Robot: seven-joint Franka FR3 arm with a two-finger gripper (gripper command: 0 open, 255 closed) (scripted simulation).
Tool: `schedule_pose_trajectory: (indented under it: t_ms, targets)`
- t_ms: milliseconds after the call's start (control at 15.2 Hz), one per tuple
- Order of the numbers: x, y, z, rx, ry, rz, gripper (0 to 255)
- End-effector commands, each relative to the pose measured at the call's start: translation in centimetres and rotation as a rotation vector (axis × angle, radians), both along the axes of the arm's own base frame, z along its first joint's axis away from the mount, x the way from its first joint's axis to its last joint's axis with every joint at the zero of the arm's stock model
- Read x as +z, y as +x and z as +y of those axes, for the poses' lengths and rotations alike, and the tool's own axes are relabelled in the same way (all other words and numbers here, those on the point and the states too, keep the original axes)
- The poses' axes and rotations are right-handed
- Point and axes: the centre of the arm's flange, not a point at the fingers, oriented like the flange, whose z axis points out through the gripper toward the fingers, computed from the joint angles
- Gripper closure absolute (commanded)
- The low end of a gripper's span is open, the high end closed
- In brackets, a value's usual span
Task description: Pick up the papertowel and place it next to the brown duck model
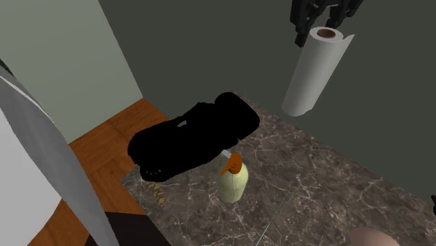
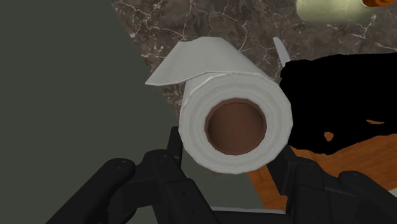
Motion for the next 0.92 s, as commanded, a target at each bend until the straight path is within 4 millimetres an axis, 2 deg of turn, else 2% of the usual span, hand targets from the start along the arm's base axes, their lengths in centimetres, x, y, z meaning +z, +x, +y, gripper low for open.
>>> schedule_pose_trajectory:
  t_ms: [0,660,858]
  targets:
    - [1.1,0.1,0.1,0.000,0.000,0.000,255]
    - [6.3,0.1,0.1,0.000,0.000,0.000,255]
    - [6.3,-3.2,-2.1,0.000,0.000,0.000,255]
